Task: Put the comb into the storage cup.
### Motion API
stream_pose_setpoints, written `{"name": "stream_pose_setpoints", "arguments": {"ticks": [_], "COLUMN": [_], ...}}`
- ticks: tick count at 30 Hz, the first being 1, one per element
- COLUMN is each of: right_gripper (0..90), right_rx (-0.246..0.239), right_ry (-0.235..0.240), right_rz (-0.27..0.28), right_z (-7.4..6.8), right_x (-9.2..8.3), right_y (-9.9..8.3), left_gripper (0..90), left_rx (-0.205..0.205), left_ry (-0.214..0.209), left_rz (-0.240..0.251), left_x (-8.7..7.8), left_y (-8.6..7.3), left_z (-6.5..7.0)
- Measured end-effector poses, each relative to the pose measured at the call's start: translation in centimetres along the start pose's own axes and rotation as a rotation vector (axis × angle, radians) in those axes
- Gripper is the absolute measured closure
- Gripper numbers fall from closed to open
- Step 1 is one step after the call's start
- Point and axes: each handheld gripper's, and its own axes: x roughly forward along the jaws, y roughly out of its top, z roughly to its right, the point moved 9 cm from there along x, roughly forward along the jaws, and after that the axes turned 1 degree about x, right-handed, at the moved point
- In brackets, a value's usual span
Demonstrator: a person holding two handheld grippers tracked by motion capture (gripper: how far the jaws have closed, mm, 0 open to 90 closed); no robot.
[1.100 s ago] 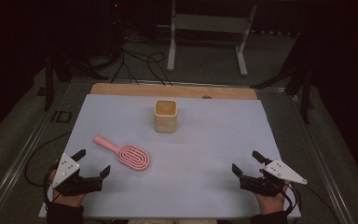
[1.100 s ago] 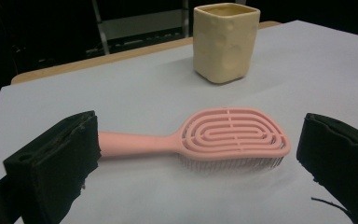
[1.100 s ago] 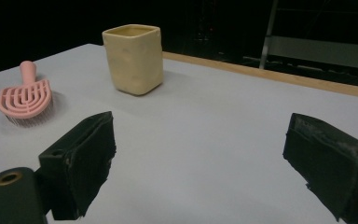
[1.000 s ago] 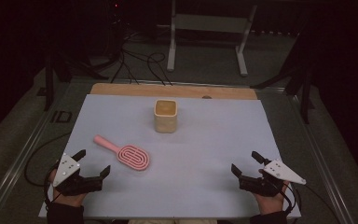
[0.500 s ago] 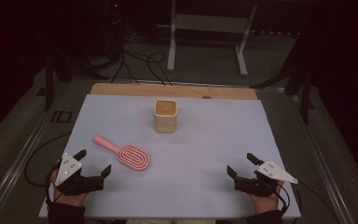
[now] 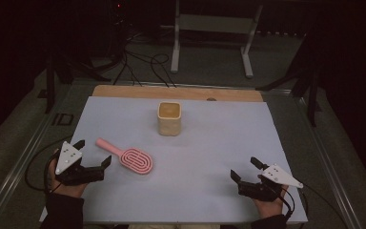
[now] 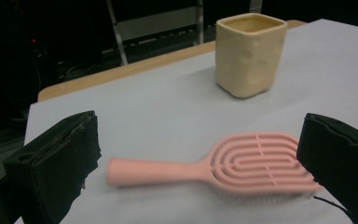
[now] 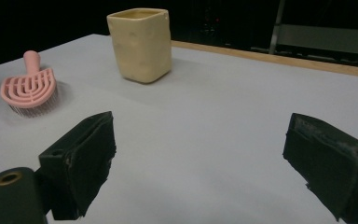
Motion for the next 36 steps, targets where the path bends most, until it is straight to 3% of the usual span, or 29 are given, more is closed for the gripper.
{"name": "stream_pose_setpoints", "arguments": {"ticks": [4,13,28,36], "right_gripper": [8.9,8.9,8.9,8.9], "right_rx": [0.001,0.011,0.013,0.011], "right_ry": [-0.005,-0.019,-0.013,-0.011], "right_rz": [0.005,0.023,0.014,0.013], "right_z": [0.0,0.3,0.0,0.0], "right_x": [0.0,-0.4,-0.2,-0.1], "right_y": [0.1,0.2,0.0,0.0], "left_gripper": [0.0,0.0,0.0,0.0], "left_rx": [-0.008,0.031,-0.006,0.004], "left_ry": [-0.002,-0.014,-0.034,-0.036], "left_rz": [0.009,-0.037,-0.087,-0.114], "left_x": [0.5,2.7,5.8,7.0], "left_y": [0.6,1.1,0.5,0.5], "left_z": [-0.4,-0.8,-2.2,-2.5]}}
